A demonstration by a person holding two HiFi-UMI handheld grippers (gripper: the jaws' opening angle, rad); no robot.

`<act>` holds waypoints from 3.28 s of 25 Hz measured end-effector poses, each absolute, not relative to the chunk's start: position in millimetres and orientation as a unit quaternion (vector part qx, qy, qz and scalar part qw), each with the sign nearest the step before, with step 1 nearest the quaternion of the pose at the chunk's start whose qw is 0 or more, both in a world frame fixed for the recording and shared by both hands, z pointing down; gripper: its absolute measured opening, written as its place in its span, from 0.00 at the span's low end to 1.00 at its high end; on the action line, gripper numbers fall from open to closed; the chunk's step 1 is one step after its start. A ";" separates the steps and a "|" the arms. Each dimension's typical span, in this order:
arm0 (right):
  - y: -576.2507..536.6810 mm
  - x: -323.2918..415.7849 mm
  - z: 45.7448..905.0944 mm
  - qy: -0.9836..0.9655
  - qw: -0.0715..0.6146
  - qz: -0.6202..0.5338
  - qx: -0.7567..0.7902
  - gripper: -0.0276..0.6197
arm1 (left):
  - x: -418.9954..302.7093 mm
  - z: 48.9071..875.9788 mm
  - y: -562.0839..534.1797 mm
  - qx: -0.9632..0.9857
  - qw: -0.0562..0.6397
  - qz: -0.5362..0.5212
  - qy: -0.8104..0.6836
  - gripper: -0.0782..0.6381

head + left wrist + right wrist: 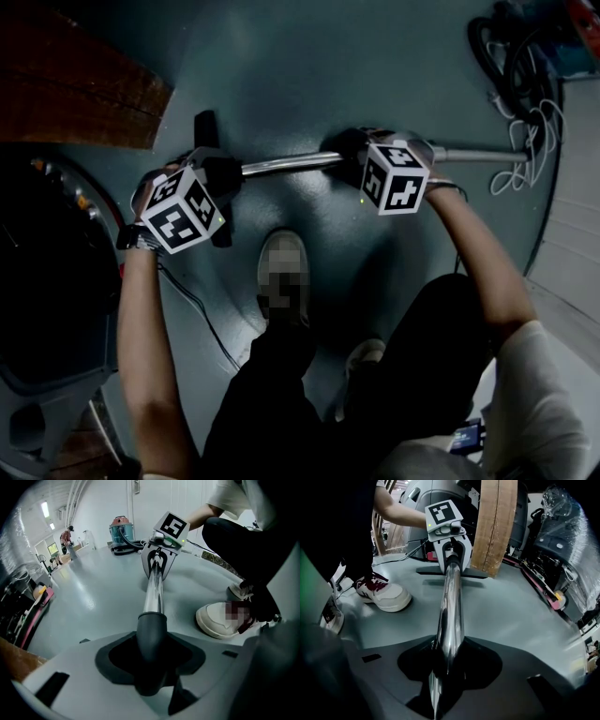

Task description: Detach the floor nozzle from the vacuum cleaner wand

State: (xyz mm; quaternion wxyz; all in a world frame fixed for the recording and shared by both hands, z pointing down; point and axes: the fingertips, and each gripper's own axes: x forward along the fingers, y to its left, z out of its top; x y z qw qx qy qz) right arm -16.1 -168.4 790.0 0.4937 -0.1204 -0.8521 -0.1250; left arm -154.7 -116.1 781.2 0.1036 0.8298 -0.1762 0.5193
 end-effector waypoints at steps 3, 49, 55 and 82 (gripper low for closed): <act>-167.5 -16.1 790.5 -0.855 0.490 -0.122 -0.123 0.27 | -154.6 782.0 -114.9 0.834 0.122 0.511 -0.166 0.36; -163.3 -17.9 791.7 -0.861 0.480 -0.109 -0.130 0.25 | -162.4 772.2 -116.5 0.810 0.005 0.538 -0.233 0.35; -163.2 -16.8 790.6 -0.862 0.479 -0.103 -0.128 0.25 | -161.2 771.3 -115.3 0.830 0.043 0.508 -0.225 0.35; -165.5 -21.0 786.2 -0.866 0.468 -0.114 -0.135 0.25 | -161.5 766.5 -118.1 0.862 0.145 0.447 -0.191 0.36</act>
